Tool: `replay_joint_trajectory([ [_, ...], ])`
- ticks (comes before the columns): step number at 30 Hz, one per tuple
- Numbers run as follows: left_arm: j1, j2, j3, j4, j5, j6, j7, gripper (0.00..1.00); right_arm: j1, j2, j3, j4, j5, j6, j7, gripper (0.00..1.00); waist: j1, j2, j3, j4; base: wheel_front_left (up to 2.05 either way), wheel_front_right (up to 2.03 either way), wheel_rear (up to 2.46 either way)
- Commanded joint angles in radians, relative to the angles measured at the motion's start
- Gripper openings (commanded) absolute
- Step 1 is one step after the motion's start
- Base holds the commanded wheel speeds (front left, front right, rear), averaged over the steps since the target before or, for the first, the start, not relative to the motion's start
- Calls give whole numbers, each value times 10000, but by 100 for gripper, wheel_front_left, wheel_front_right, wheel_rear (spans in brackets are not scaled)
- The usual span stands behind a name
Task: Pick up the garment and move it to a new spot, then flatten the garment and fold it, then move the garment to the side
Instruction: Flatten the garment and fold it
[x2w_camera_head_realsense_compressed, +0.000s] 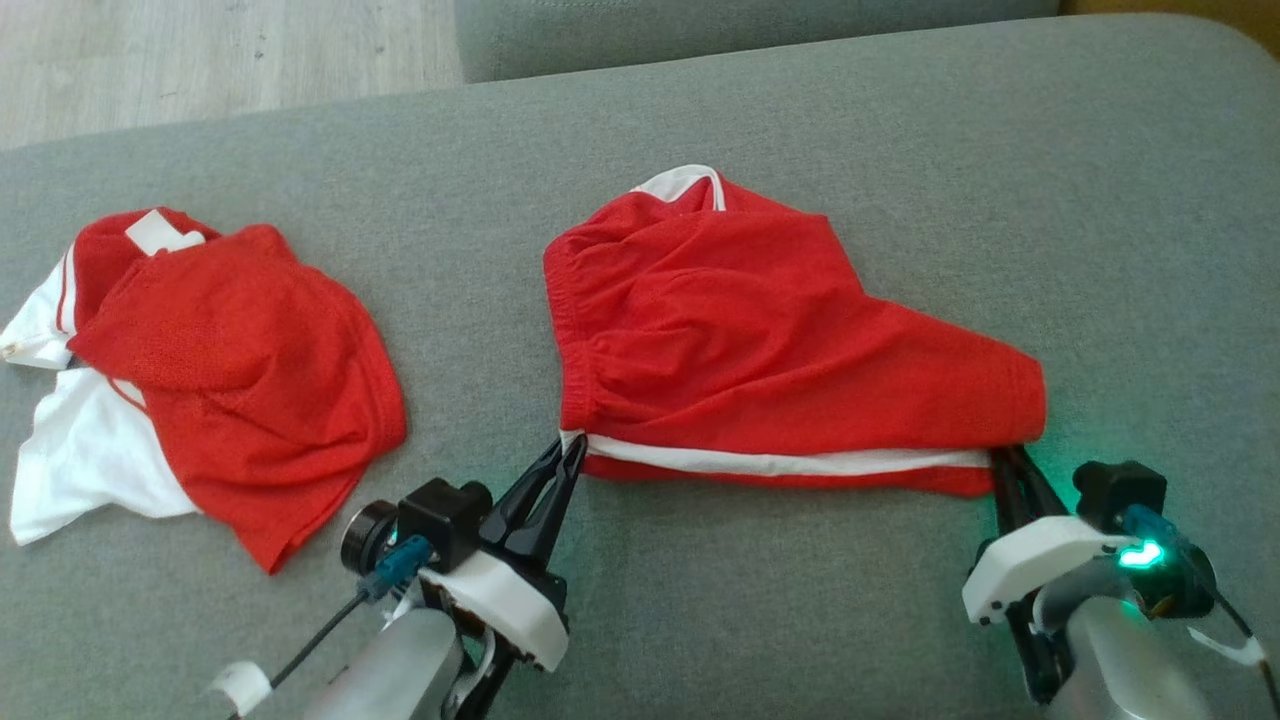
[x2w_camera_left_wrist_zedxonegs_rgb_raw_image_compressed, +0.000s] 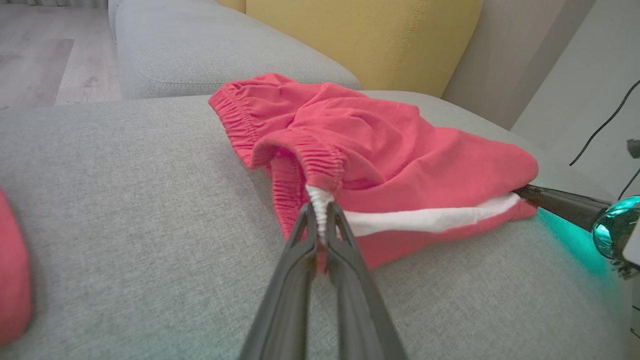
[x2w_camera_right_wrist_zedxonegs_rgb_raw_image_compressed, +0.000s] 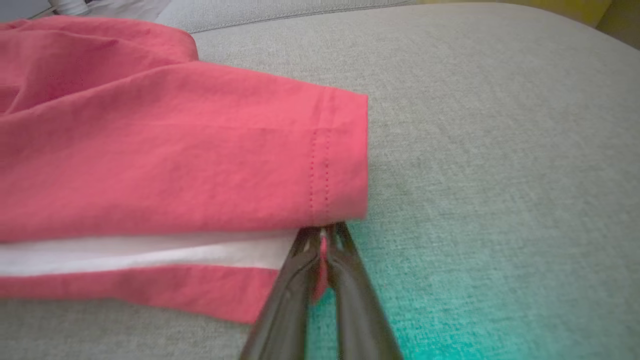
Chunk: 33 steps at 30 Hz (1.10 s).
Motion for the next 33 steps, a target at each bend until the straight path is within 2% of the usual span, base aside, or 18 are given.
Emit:
replay_joint_trajectory([
  [1, -197, 125, 426, -231, 24, -34, -125, 0, -230, -41, 274, -132, -102, 52, -154, 0, 0, -1, -14, -21, 0, 0, 0],
  [6, -131, 150, 533, -217, 20, -40, -125, 0, -145, -41, 285, -342, -89, 52, -353, 0, 0, -1, -114, -126, 0, 0, 0],
  [11, 30, 179, 795, -270, 50, 25, -125, 0, 252, -41, 463, -1151, 150, 52, -457, 0, 0, -1, -340, -284, 0, 0, 0],
  [22, 444, 349, 1813, -1108, 261, 255, -126, 0, 1614, -199, 1625, -5009, 1085, 52, -486, 0, 0, -1, -1033, -671, 0, 0, 0],
  [28, 375, 536, 2423, -1882, 491, 394, -126, 0, 1704, -546, 2080, -6381, 1524, 52, -487, 0, 0, -1, -1271, -692, 0, 0, 0],
  [33, -157, 656, 3035, -2684, 498, 374, -126, 0, 1084, -939, 2372, -7118, 1792, 52, -487, 0, 0, -1, -1361, -601, 0, 0, 0],
])
